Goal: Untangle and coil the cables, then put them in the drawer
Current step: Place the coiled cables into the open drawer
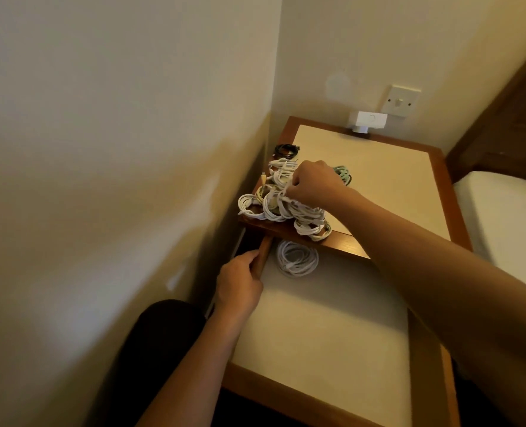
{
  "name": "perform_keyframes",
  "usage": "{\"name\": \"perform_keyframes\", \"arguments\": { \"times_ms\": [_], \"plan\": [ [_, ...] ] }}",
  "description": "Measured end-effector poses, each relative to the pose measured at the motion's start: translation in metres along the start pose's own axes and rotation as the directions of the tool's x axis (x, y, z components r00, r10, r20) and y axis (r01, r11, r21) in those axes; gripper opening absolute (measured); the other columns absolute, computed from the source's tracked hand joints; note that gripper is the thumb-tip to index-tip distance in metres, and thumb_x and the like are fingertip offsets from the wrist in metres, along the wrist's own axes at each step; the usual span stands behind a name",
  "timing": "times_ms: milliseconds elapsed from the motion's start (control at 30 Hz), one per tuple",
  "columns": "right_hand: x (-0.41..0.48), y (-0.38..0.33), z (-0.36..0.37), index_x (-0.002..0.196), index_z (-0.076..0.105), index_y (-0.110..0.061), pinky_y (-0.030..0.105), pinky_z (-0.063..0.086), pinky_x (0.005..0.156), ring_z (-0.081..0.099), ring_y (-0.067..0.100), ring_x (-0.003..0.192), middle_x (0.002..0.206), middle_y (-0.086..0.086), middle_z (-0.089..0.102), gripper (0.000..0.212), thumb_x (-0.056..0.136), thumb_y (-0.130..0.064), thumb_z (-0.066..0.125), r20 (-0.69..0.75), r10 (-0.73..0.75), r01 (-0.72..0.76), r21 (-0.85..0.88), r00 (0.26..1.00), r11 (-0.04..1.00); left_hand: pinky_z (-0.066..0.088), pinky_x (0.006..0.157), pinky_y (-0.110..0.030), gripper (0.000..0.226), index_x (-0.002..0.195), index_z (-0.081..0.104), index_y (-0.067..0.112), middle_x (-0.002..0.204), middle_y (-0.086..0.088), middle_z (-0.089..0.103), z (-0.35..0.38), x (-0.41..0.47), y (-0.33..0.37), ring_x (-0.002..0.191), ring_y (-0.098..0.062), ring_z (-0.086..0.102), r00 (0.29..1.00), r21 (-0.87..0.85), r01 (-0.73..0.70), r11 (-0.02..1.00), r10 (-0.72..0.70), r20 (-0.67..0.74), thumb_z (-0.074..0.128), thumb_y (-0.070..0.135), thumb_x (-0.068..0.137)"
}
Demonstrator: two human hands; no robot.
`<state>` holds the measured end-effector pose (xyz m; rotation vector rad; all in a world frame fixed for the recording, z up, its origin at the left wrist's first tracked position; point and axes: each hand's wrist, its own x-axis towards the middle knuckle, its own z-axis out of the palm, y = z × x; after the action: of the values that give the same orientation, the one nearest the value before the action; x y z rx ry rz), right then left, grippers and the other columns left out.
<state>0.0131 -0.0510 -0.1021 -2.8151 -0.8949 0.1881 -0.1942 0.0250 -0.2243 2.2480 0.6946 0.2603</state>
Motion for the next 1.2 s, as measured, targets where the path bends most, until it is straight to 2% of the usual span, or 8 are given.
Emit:
{"name": "perform_keyframes", "arguments": {
  "times_ms": [267,433,567,733,867,967,1067,1200],
  "plan": [
    [-0.040,0.029,-0.052,0.093,0.076,-0.015,0.033,0.047,0.062,0.060,0.019,0.074,0.089,0.009,0.072,0.020,0.098,-0.031,0.066,-0.152,0.066,-0.005,0.373,0.986,0.928,0.053,0.095,-0.033,0.042,0.139,0.064,0.028,0.130,0.000,0.069,0.001,0.004,0.000,0.115,-0.024,0.066,1.000,-0.004,-0.005,1.000,0.006,0.025,0.063,0.022,0.097],
    [-0.105,0.034,-0.071,0.095,0.072,-0.022,0.045,0.059,0.081,0.069,0.023,0.090,0.093,0.002,0.073,0.011,0.097,-0.032,0.067,-0.149,0.004,0.081,0.559,0.989,0.825,0.055,0.084,-0.033,0.039,0.136,0.066,0.031,0.116,-0.002,0.075,0.003,-0.001,0.000,0.104,-0.024,0.069,0.999,-0.016,-0.047,0.999,0.047,0.015,0.061,0.020,0.099],
    [-0.170,0.032,-0.026,0.091,0.072,-0.023,0.021,0.050,0.065,0.065,0.004,0.075,0.083,-0.006,0.072,0.014,0.097,-0.035,0.068,-0.049,-0.147,0.153,0.449,0.988,0.880,0.050,0.084,-0.027,0.038,0.135,0.068,0.025,0.118,-0.002,0.075,0.000,-0.002,0.001,0.107,-0.024,0.070,1.000,-0.037,-0.004,0.999,0.004,0.001,0.064,0.021,0.097],
    [-0.183,0.015,0.091,0.115,0.065,-0.020,0.036,0.049,0.074,0.061,0.024,0.097,0.109,0.002,0.062,0.020,0.097,-0.024,0.058,0.118,-0.300,0.296,0.051,0.947,0.954,0.049,0.081,-0.023,0.036,0.134,0.068,0.026,0.119,0.000,0.075,-0.010,-0.004,0.004,0.100,-0.017,0.070,1.000,-0.080,0.005,0.997,-0.002,0.031,0.065,0.025,0.098],
    [-0.175,0.010,0.155,0.125,0.063,-0.013,0.039,0.043,0.072,0.055,0.030,0.101,0.114,0.010,0.060,0.027,0.099,-0.014,0.054,0.102,-0.370,0.380,-0.118,0.923,0.917,0.043,0.079,-0.018,0.041,0.139,0.064,0.025,0.123,-0.001,0.073,-0.010,-0.007,0.005,0.099,-0.014,0.068,0.999,-0.043,0.016,0.999,-0.015,0.033,0.063,0.019,0.098],
    [-0.173,0.017,0.176,0.120,0.066,-0.009,0.042,0.050,0.077,0.055,0.031,0.101,0.117,0.013,0.060,0.024,0.099,-0.012,0.055,0.124,-0.370,0.384,-0.133,0.921,0.914,0.039,0.068,-0.008,0.043,0.141,0.063,0.025,0.120,-0.001,0.074,-0.007,-0.004,0.003,0.085,-0.006,0.063,0.999,-0.022,0.023,0.999,-0.022,0.030,0.063,0.017,0.098],
    [-0.173,0.019,0.165,0.124,0.067,-0.015,0.042,0.051,0.082,0.057,0.030,0.107,0.120,0.008,0.062,0.026,0.101,-0.017,0.054,0.127,-0.336,0.347,-0.071,0.933,0.935,0.039,0.060,-0.011,0.043,0.139,0.064,0.026,0.112,-0.001,0.075,-0.005,-0.001,0.001,0.077,-0.005,0.058,0.999,-0.011,0.020,1.000,-0.019,0.033,0.064,0.018,0.097],
    [-0.168,0.034,0.104,0.123,0.070,-0.027,0.038,0.054,0.093,0.064,0.018,0.110,0.121,-0.003,0.069,0.026,0.098,-0.030,0.064,-0.047,-0.224,0.229,0.217,0.973,0.949,0.045,0.073,-0.022,0.032,0.129,0.070,0.024,0.113,-0.002,0.070,-0.002,0.003,0.004,0.092,-0.017,0.066,0.999,0.035,-0.037,0.999,0.038,-0.020,0.064,0.023,0.097]
  ]
}}
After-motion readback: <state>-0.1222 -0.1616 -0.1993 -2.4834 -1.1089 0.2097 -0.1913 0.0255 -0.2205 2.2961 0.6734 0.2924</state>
